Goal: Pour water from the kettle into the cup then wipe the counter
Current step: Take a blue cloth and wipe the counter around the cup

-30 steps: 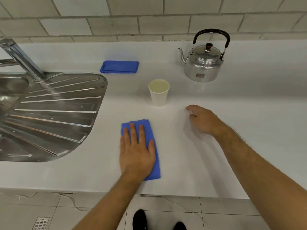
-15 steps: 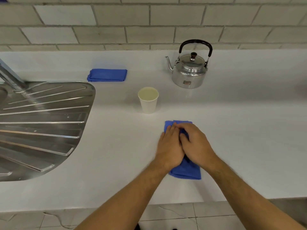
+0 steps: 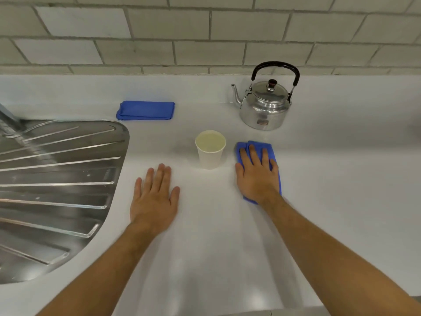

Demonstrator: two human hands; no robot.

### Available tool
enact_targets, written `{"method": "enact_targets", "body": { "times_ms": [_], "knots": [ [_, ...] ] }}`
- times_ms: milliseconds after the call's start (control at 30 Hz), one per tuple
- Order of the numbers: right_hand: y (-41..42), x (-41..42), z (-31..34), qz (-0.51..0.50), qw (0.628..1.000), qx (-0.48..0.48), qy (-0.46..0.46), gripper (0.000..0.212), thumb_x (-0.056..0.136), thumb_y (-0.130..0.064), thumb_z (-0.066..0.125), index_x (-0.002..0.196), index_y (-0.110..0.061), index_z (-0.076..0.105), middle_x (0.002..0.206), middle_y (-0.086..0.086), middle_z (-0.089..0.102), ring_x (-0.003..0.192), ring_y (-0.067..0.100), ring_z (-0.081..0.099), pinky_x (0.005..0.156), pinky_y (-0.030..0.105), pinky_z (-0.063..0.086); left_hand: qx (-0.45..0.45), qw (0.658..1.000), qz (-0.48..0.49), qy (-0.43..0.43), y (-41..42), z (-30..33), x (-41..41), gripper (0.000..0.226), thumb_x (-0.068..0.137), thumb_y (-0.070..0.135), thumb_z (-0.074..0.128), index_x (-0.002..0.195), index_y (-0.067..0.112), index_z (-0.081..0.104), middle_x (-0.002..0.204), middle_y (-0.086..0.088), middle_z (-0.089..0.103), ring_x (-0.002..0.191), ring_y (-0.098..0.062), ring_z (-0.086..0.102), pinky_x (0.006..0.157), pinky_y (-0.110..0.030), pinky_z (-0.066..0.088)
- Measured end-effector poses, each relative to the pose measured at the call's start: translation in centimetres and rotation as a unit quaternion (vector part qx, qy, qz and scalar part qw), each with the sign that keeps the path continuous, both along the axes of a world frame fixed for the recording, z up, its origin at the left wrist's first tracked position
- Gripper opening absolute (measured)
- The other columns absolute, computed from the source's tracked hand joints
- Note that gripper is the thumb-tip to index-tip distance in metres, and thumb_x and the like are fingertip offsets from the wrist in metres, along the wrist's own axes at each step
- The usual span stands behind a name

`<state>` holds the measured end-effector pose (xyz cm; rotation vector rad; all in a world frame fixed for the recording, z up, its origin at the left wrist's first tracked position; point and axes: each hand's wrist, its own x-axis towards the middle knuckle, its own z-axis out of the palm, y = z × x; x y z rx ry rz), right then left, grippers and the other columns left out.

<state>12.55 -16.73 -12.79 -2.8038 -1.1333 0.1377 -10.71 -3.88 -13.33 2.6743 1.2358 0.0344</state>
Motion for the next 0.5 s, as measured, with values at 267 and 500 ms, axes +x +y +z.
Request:
{"method": "enact_targets", "body": {
  "times_ms": [267, 500],
  "knots": [
    [0.9, -0.5, 0.7, 0.073, 0.997, -0.013, -0.003, 0.056, 0.102, -0.043, 0.023, 0.156, -0.032, 0.014, 0.165, -0.01, 0.012, 0.15, 0.024, 0.01, 0.12, 0.045, 0.01, 0.001, 1.0, -0.004, -0.012, 0.1, -0.2, 0.1, 0.063, 0.097, 0.049, 0.011, 0.154, 0.026, -0.005, 0.164, 0.007, -0.006, 0.151, -0.017, -0.006, 0.122, -0.038, -0.003],
    [-9.0, -4.5, 0.5, 0.21, 0.977, -0.013, 0.024, 0.052, 0.101, -0.05, 0.013, 0.152, -0.05, 0.005, 0.162, -0.023, 0.002, 0.151, 0.01, -0.006, 0.12, 0.033, -0.003, 0.01, 1.0, -0.003, -0.019, 0.2, -0.5, -0.1, 0.063, 0.097, 0.05, 0.01, 0.154, 0.027, -0.005, 0.164, 0.007, -0.004, 0.151, -0.016, -0.005, 0.122, -0.038, -0.002]
  ]
}}
